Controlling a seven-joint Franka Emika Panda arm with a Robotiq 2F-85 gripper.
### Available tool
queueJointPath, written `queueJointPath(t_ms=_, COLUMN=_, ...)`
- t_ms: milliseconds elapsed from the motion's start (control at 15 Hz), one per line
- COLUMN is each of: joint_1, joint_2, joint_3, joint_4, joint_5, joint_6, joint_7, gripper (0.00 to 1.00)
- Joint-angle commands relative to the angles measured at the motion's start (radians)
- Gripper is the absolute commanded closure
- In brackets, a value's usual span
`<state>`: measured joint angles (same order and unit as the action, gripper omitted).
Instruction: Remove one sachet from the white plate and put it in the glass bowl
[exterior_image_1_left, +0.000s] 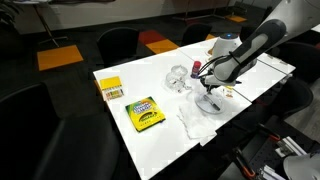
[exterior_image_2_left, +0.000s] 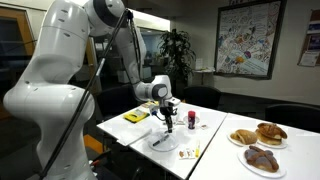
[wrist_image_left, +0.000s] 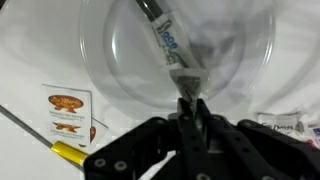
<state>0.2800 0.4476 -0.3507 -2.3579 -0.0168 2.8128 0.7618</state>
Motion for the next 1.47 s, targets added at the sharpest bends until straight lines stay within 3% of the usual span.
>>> queueJointPath(t_ms=0, joint_1=0.003, joint_2=-0.075, joint_3=-0.027, joint_4=-0.013, joint_5=-0.079, joint_6=-0.032, joint_7=0.006, gripper=0.98)
queueJointPath(t_ms=200, joint_1=-0.017, joint_2=-0.119, joint_3=-0.034, joint_4=0.003, joint_5=-0.151, joint_6=-0.009, joint_7=-0.022, gripper=0.98)
queueJointPath(t_ms=467, joint_1=-0.081, joint_2=-0.153, joint_3=0.018, joint_4=0.056, joint_5=-0.168, joint_6=0.005, joint_7=-0.096, gripper=0.98)
queueJointPath(t_ms=800, joint_1=-0.202, joint_2=-0.105, joint_3=0.181, joint_4=0.164, joint_5=-0.039, joint_6=-0.019, joint_7=-0.389, gripper=0.98)
queueJointPath(t_ms=1400, joint_1=-0.318, joint_2=0.08, joint_3=0.322, joint_4=0.382, joint_5=-0.001, joint_6=-0.067, joint_7=-0.751, gripper=0.98)
